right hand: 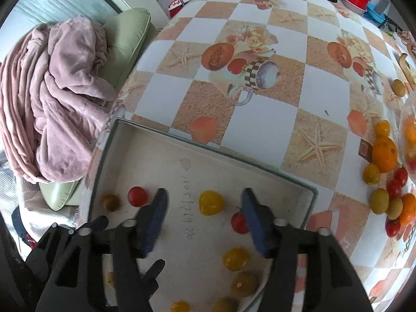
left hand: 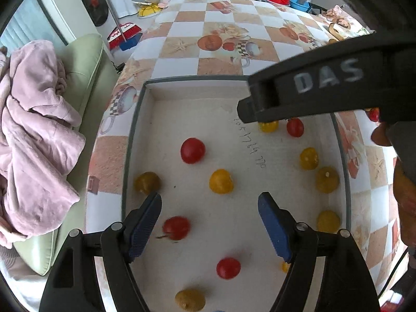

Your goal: Organize fruits

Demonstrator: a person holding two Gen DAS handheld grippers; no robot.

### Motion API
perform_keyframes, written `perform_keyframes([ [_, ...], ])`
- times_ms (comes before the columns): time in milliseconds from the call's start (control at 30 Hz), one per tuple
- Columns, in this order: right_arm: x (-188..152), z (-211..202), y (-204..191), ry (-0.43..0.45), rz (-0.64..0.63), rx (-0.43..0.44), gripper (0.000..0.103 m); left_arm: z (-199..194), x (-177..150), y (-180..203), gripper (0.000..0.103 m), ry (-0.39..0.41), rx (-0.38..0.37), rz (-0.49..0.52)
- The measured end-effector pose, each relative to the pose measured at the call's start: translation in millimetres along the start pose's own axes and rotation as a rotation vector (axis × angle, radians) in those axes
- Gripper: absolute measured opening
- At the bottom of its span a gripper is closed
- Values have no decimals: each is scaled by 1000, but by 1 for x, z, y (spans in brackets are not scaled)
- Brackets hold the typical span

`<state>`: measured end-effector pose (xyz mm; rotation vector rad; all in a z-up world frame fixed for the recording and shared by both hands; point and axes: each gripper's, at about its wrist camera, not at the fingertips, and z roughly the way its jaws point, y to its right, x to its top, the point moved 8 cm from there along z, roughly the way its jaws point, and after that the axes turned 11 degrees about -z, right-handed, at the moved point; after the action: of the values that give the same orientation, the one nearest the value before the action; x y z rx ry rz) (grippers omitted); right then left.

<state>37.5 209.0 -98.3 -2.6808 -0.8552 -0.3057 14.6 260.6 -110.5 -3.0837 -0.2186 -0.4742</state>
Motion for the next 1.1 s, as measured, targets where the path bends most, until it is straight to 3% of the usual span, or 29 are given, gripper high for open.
perform_keyframes([
  [67,-3,-11,-3,11,-4,-16,81,-6,-3,-2,78,-7,5,1],
  [233,-18,-29,-14,4,-45,-93,89,-18,-15,-6,78,-20,-9,7],
  [333,-32,-43,-18,-2,-60,-141,98,-25,-20,-10,103,-22,6,21],
  [367,-35,-46,-18,-3,-57,-147,103,-27,-22,-9,103,-21,7,26],
  [467,-49,-58,-17,-13,-47,-171,103,-32,-28,-12,103,-55,-1,30],
  [600,-63,-74,-17,-28,-43,-215,103,-50,-31,-12,103,-28,4,49],
  [1100,-108,-119,-47,-55,-52,-212,103,-99,-41,-2,103,-31,28,155],
])
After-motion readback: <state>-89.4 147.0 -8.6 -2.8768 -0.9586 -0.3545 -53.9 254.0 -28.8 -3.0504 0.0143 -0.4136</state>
